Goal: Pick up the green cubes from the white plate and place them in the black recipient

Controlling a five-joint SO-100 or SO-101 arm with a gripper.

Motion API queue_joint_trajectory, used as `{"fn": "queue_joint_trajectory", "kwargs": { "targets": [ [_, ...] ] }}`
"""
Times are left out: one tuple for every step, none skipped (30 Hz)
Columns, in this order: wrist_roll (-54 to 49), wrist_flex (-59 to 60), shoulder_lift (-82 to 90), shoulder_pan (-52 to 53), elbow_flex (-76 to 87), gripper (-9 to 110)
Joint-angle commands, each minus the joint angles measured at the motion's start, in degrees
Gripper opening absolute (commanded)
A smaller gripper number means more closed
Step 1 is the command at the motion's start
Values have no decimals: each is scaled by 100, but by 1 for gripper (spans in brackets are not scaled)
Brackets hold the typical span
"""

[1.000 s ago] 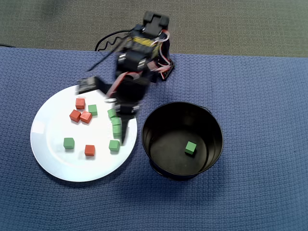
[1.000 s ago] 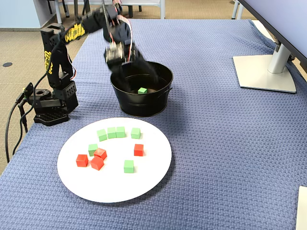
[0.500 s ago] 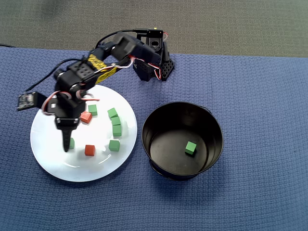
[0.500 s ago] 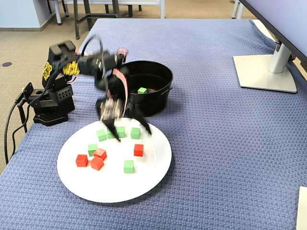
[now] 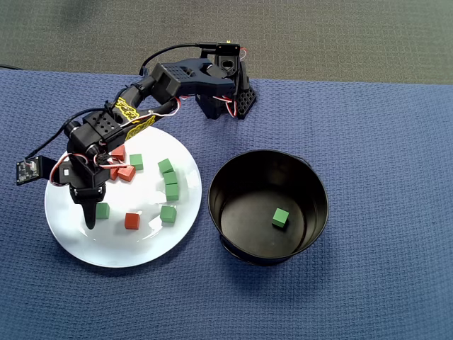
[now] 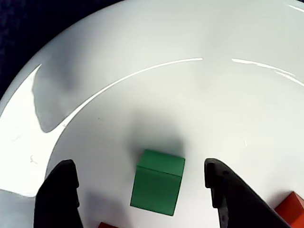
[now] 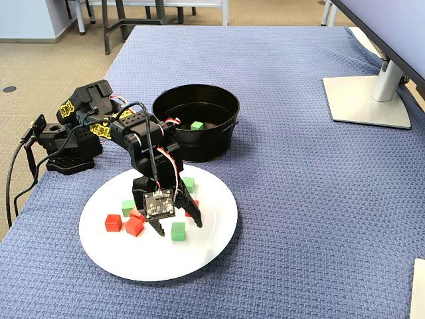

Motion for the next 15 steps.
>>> {"fn": "queue_joint_trajectory", "kwargs": {
  "targets": [
    [343, -141, 97, 9, -255, 26],
    [466, -167, 149, 9, -158, 26],
    [589, -167, 211, 0, -53, 26],
    [703, -167, 255, -9, 26, 26],
    [826, -176, 281, -9, 62, 27],
    [914, -185, 316, -18, 97, 26],
    [940, -193, 352, -18, 167, 26],
    [993, -211, 396, -26, 246, 26],
    [1081, -246, 448, -35, 334, 26],
    [1081, -246, 501, -53, 439, 25],
    [1081, -246, 554, -62, 527, 25],
    [1107, -246, 580, -62, 571, 25],
    [1107, -264, 598, -70, 606, 25],
    [1099, -281, 606, -70, 642, 25],
    [1125, -343, 606, -70, 668, 24]
  ]
}}
